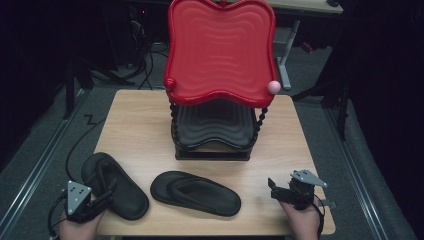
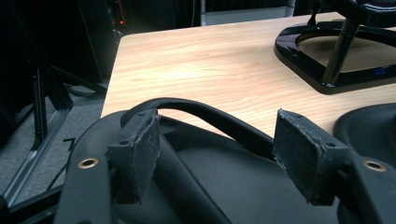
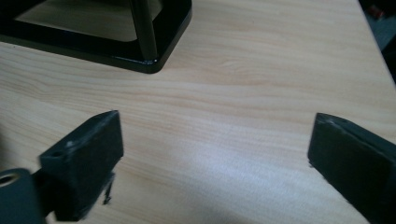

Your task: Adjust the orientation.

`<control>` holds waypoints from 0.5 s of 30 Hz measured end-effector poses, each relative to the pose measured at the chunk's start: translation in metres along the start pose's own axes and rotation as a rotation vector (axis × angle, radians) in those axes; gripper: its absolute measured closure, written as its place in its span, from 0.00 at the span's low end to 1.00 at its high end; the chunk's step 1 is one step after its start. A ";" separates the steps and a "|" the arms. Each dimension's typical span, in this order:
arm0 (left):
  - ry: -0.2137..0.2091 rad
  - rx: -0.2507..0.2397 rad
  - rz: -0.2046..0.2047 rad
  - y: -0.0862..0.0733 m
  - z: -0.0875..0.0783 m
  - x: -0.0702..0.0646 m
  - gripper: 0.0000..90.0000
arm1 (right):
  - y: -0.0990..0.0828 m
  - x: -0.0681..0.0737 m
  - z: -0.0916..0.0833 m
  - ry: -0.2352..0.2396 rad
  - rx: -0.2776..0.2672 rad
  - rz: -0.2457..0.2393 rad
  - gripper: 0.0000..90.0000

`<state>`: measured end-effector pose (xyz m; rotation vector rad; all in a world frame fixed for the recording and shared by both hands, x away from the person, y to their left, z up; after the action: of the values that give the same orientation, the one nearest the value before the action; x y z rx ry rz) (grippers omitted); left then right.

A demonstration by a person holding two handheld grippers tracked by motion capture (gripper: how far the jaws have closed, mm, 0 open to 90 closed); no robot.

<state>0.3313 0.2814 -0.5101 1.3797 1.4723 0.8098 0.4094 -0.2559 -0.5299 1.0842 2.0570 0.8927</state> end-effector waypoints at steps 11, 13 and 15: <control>-0.002 0.025 0.007 -0.005 0.009 0.003 0.35 | -0.005 -0.006 0.002 0.009 0.018 0.041 0.00; 0.003 0.030 0.005 -0.005 0.007 0.004 0.35 | -0.005 -0.003 0.002 0.018 0.012 0.036 0.00; 0.011 0.034 0.002 -0.006 0.006 0.005 0.35 | -0.004 0.000 0.004 0.027 0.009 0.030 0.00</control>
<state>0.3350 0.2845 -0.5186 1.4047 1.4996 0.7979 0.4105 -0.2563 -0.5349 1.1158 2.0743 0.9184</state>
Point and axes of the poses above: each handheld gripper's, and its own axes: z roughly forward along the jaws, y roughly out of its top, x roughly to its left, the point moved 10 cm from there along z, roughly forward along the jaws, and after that the axes turned 14 degrees about -z, right-handed, at the moved point
